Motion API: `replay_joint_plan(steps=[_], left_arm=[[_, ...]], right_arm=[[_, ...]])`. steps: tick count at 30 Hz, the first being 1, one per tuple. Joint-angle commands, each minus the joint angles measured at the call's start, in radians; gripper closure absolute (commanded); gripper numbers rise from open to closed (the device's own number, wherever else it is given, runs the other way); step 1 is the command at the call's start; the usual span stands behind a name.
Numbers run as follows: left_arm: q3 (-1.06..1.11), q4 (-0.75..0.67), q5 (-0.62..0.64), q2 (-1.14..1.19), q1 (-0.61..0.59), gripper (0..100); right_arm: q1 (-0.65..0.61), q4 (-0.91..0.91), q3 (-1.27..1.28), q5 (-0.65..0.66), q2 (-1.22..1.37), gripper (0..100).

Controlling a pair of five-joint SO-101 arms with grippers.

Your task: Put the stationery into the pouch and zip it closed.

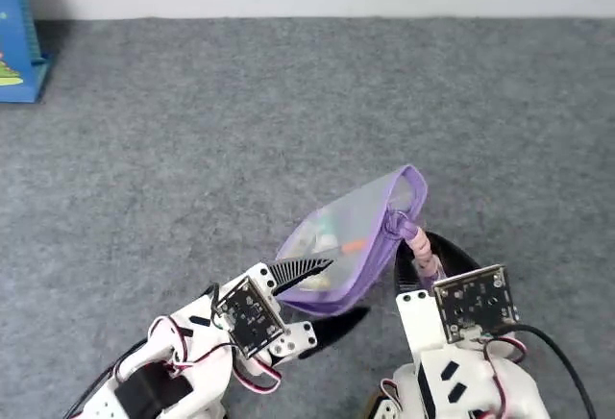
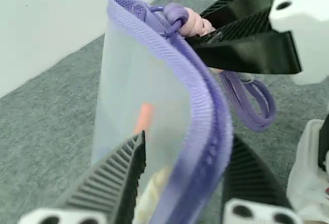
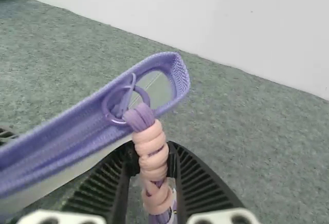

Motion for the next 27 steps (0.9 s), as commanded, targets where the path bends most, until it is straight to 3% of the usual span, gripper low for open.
replay_joint_plan(steps=[1, 6, 13, 17, 27], left_arm=[[-0.012, -0.025, 0.002, -0.002, -0.009, 86], [-0.101, 0.066, -0.074, -0.002, -0.012, 99], [-0.275, 0.321, -0.087, -0.002, -0.015, 99], [-0.282, 0.342, -0.155, -0.002, -0.021, 99], [-0.283, 0.344, -0.163, -0.003, -0.071, 99]], right_arm=[[-0.004, 0.002, -0.003, -0.003, 0.021, 99.1], [0.102, -0.053, -0.003, 0.025, 0.027, 99.1], [0.282, -0.225, 0.087, 0.106, 0.030, 99.1], [0.349, -0.286, 0.138, 0.127, 0.030, 99.1], [0.507, -0.357, 0.158, 0.176, 0.030, 99.1]])
